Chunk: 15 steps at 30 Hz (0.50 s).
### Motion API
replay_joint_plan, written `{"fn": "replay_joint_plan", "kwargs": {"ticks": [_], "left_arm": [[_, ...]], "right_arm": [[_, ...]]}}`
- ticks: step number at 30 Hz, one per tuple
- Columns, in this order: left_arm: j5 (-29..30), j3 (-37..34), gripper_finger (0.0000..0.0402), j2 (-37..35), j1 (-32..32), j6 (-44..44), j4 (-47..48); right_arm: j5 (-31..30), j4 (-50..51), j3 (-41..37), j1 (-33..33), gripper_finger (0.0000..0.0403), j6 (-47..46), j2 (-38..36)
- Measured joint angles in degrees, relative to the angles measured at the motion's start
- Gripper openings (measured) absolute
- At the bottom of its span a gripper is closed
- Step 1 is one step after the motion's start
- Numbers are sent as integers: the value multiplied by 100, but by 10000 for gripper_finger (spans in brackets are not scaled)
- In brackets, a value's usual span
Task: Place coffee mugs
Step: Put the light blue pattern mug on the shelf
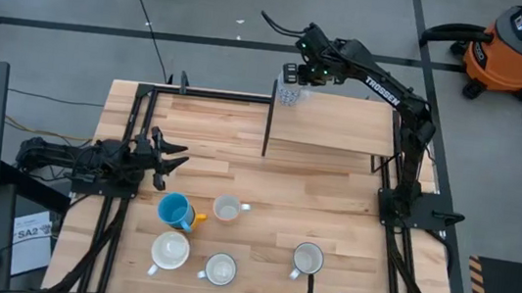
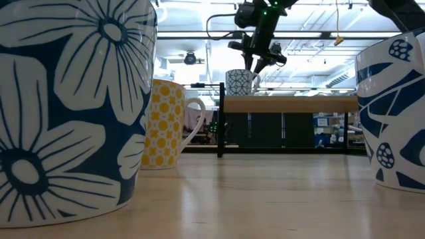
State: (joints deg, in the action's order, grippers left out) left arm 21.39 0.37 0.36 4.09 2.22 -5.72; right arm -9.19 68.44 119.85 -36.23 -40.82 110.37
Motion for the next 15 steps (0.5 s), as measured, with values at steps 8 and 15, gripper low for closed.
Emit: {"fn": "replay_joint_plan", "kwargs": {"ticks": [8,15], "left_arm": [[0,0,149,0,0,0,-1],[0,1,149,0,-1,0,-1]], "right_arm": [[0,-39,0,0,134,0,0],[-2,-202,0,0,143,-15,0]]}}
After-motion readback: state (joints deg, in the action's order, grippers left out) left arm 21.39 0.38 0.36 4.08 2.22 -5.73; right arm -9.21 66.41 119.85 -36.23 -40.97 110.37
